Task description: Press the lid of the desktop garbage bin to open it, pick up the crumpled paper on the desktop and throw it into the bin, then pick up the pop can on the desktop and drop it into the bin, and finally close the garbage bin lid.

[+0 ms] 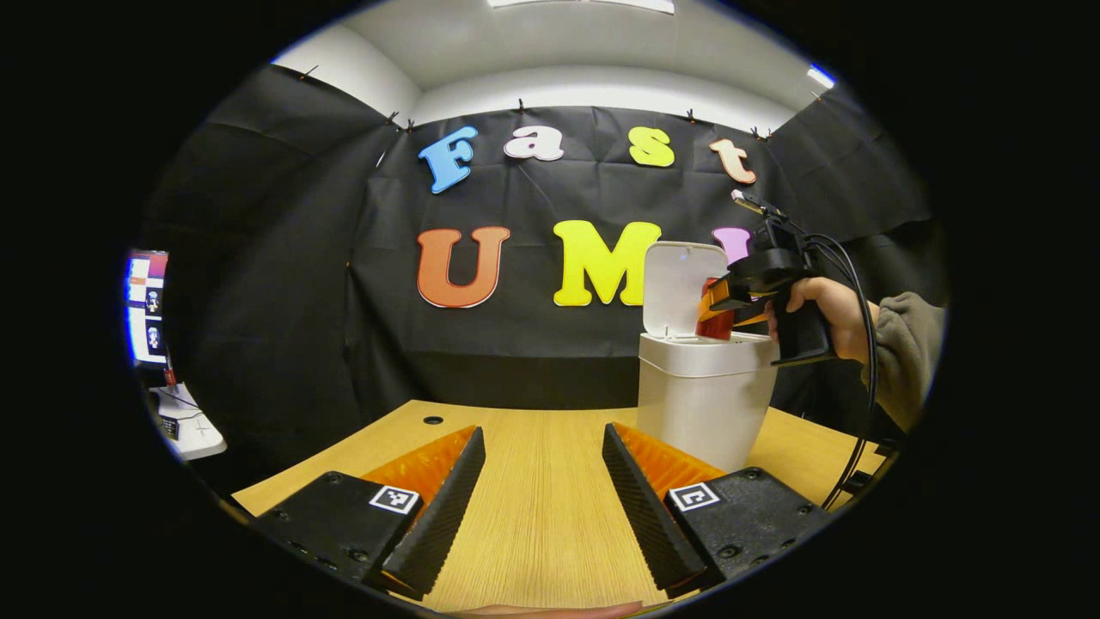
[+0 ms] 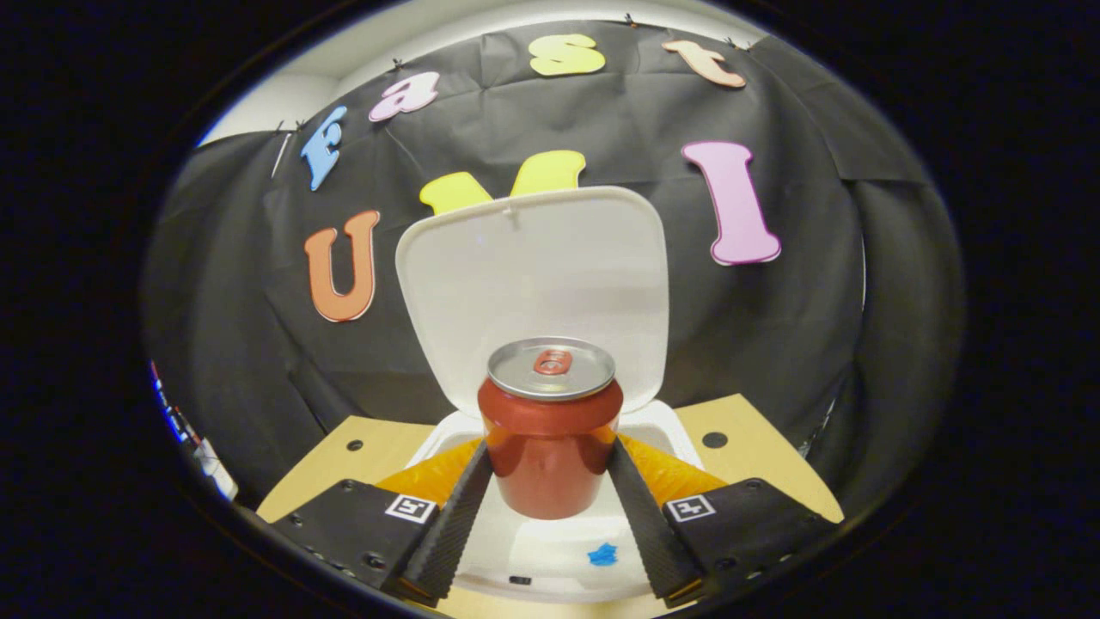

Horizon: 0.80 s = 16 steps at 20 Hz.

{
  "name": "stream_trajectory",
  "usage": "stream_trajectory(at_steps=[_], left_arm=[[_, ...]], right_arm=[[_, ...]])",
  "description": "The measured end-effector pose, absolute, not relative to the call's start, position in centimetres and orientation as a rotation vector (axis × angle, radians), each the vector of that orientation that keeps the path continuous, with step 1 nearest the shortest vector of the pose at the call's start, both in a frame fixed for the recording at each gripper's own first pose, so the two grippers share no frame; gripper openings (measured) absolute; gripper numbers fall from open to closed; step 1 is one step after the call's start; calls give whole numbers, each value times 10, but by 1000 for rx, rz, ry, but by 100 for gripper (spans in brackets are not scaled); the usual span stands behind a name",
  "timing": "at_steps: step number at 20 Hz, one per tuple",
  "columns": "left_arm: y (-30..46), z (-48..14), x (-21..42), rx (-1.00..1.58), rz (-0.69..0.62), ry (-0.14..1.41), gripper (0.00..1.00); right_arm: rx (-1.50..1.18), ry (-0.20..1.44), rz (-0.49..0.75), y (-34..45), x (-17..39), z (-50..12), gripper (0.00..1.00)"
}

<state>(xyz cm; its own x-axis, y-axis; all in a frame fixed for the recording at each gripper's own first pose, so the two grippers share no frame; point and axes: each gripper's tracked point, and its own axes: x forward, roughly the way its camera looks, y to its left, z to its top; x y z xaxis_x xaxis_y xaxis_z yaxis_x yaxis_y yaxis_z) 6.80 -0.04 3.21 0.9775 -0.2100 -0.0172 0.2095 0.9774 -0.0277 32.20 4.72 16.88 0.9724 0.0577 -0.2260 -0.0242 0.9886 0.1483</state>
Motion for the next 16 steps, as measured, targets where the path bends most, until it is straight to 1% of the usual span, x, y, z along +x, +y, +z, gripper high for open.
stream_trajectory(at_steps=[4,16], left_arm=[[7,31,70,-26,-194,26,90],[-8,28,67,-30,-239,42,90]], right_arm=[[143,258,41,51,325,161,82],[164,278,37,37,315,156,82]])
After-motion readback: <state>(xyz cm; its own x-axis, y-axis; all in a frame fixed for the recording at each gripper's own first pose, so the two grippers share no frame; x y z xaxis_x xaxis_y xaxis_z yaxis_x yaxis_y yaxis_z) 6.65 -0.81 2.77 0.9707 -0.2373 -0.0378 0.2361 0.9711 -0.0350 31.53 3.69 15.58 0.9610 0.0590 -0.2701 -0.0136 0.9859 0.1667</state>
